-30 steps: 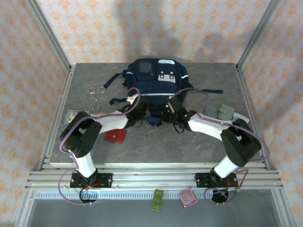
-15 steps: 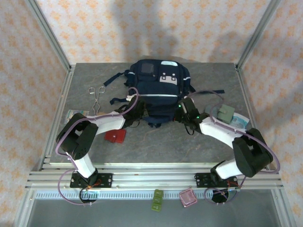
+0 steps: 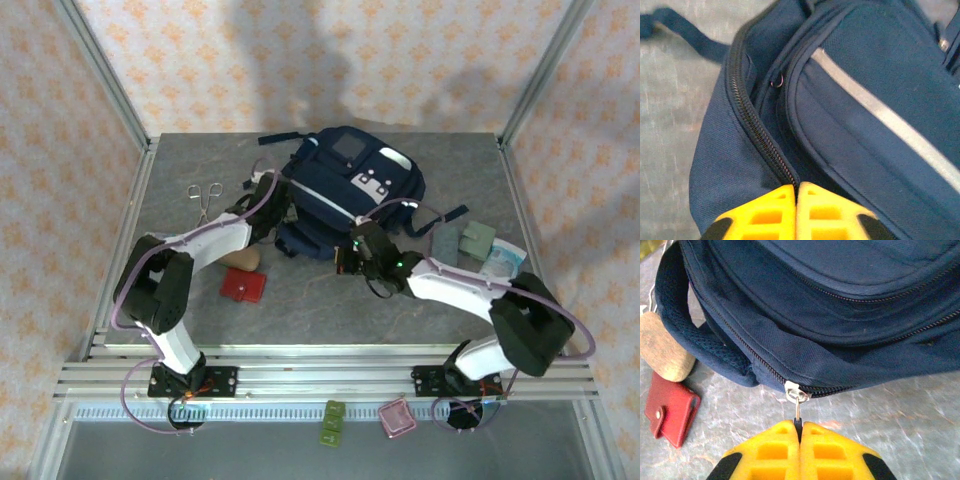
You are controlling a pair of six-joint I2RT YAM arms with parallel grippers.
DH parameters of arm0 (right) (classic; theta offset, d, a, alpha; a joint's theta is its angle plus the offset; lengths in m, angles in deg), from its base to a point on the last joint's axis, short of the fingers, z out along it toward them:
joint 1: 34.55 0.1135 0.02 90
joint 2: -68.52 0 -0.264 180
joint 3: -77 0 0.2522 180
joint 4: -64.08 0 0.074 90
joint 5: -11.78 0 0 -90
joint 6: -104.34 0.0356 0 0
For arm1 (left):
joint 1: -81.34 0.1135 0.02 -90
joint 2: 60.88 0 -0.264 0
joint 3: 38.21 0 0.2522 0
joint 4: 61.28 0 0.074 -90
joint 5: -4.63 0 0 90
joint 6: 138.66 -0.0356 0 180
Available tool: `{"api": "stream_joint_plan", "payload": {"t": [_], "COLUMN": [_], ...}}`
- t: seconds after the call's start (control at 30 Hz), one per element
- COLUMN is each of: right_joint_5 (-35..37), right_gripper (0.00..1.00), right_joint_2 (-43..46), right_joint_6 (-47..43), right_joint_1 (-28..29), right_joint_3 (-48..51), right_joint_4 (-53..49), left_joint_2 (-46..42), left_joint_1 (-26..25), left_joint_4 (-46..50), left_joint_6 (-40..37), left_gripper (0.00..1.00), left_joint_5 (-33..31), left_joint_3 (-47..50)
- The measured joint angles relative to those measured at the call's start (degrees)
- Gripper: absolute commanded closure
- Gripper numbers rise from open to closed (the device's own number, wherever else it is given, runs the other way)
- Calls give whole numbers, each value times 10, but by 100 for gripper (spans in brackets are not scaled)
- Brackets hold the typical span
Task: Pack books, pencil case, and school supplies into a backpack
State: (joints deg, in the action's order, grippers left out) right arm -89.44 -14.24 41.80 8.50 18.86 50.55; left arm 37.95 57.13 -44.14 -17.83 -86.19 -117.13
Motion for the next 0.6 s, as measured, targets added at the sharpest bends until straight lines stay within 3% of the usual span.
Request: {"api": "stream_joint_plan", "payload": {"t": [0.13,0.47,0.6], "right_joint_5": [-5,-7,-9], "right_gripper": [100,100,100], "right_joint_2": [-52,-66,-73], "right_joint_6": [7,15,15], "right_joint_1": [0,0,0], "right_joint_3": [-33,-34,-34], "right_joint_4": [19,43,51], "left_joint_2": [1,-92,-95], "left_joint_1": [1,-67,-86], "left_joint_4": [-14,-29,-54], "left_joint_6": [2,84,129], "left_gripper": [42,24,23], "left_joint_5": [4,40,57], "left_joint_3": [-23,137,167]}}
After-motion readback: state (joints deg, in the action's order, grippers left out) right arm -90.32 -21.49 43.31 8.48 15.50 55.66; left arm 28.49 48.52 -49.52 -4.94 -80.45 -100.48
